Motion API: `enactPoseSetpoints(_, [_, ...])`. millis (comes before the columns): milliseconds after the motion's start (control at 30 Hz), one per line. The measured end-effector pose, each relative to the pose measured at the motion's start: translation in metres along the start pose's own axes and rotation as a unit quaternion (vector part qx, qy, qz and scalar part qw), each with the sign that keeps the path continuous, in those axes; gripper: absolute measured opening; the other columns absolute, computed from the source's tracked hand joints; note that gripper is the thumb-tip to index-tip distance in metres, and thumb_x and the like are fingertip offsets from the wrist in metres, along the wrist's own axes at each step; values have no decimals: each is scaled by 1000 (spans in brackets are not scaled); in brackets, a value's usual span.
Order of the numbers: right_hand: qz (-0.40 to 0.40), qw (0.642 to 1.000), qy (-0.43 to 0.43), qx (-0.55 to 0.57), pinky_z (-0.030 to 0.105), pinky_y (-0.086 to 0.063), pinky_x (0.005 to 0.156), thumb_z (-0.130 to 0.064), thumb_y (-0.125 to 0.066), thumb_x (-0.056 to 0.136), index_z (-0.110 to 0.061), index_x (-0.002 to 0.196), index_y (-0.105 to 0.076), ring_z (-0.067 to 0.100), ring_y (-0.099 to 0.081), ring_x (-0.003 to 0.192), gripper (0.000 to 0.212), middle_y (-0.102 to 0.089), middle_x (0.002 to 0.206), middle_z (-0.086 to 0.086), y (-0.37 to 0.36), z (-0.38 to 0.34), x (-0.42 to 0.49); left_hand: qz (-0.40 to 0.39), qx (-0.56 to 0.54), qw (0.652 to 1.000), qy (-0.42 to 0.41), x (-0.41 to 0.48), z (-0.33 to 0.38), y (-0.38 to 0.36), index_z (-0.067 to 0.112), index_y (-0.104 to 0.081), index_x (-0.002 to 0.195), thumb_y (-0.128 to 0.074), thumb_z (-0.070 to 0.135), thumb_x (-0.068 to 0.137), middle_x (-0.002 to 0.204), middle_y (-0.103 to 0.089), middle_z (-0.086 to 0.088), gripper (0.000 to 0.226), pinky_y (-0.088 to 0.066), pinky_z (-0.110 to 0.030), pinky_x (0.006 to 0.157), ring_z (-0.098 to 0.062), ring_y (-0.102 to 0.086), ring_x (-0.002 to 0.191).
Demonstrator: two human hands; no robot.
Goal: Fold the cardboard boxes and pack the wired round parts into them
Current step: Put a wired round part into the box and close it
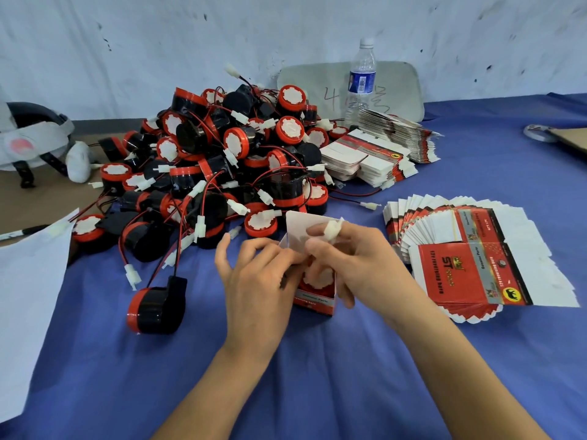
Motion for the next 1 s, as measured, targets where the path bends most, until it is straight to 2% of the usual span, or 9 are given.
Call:
enactPoseSetpoints(100, [58,998,34,0,25,-38,39,-19,-60,93,-9,89,-65,12,-47,33,12,-70,65,3,9,-2,1,-4,3,1000,5,1,1,1,22,-72,79,-83,18,73,73,-65,12,13,-16,-53,112,-18,-61,90])
enactPoseSetpoints(167, [89,993,64,-52,22,-41,43,-18,-59,94,-12,83,-64,7,-51,38,14,-68,62,-1,11,-6,0,1,2,1000,0,2,0,3,23,-74,84,-81,22,76,78,-67,12,12,-20,-55,111,-17,-63,89])
enactPoseSetpoints(233, [121,979,93,-138,31,-46,51,-22,-58,94,-12,84,-63,11,-57,50,15,-67,64,-2,12,-12,-2,8,-4,1000,-8,3,-1,5,22,-74,93,-79,19,79,92,-69,9,15,-30,-53,107,-16,-64,91])
enactPoseSetpoints(333, [138,948,118,-260,39,-47,60,-27,-57,94,-12,87,-62,14,-51,59,17,-63,73,-3,9,-18,-5,-3,-62,998,15,5,-7,6,14,-73,96,-78,4,78,112,-62,-1,21,-54,-44,76,-18,-62,91])
enactPoseSetpoints(400, [142,936,131,-295,39,-45,64,-26,-57,94,-12,88,-62,16,-48,64,16,-57,80,-6,9,-23,-6,-21,-61,997,30,7,-7,6,10,-72,89,-75,1,78,110,-61,-3,15,-54,-40,56,-20,-63,80])
enactPoseSetpoints(467, [140,926,139,-321,40,-44,64,-26,-57,94,-11,89,-62,17,-47,68,16,-47,80,-10,9,-27,-6,-41,-33,998,34,6,-5,3,9,-71,85,-74,1,79,107,-63,-4,10,-51,-38,48,-23,-63,71])
enactPoseSetpoints(633, [150,907,138,-368,43,-47,67,-30,-52,97,-13,96,-61,25,-55,77,19,-57,92,-5,6,-31,-10,-110,-6,991,75,0,-2,-7,9,-73,100,-65,13,90,128,-62,-6,14,-55,-42,68,-29,-67,91])
enactPoseSetpoints(833, [151,889,129,-412,39,-46,63,-32,-47,98,-14,94,-56,28,-56,77,21,-57,91,-1,-1,-27,-11,-219,62,968,108,-10,-1,-22,28,-65,119,-47,35,98,157,-28,5,29,-52,-35,72,-25,-63,93])
enactPoseSetpoints(1000, [155,904,176,-356,38,-42,55,-34,-57,94,-12,73,-52,28,-50,62,31,-51,69,-1,-11,-30,-15,-267,92,951,125,-14,-10,-29,24,-66,112,-44,32,98,133,-50,2,28,-44,-32,64,-23,-59,87])
Point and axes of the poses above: each hand's wrist, its own x-axis towards the middle knuckle, its own y-axis out of the back of the hand, z = x × y, the point moved 9 cm from there along x, towards the middle knuckle
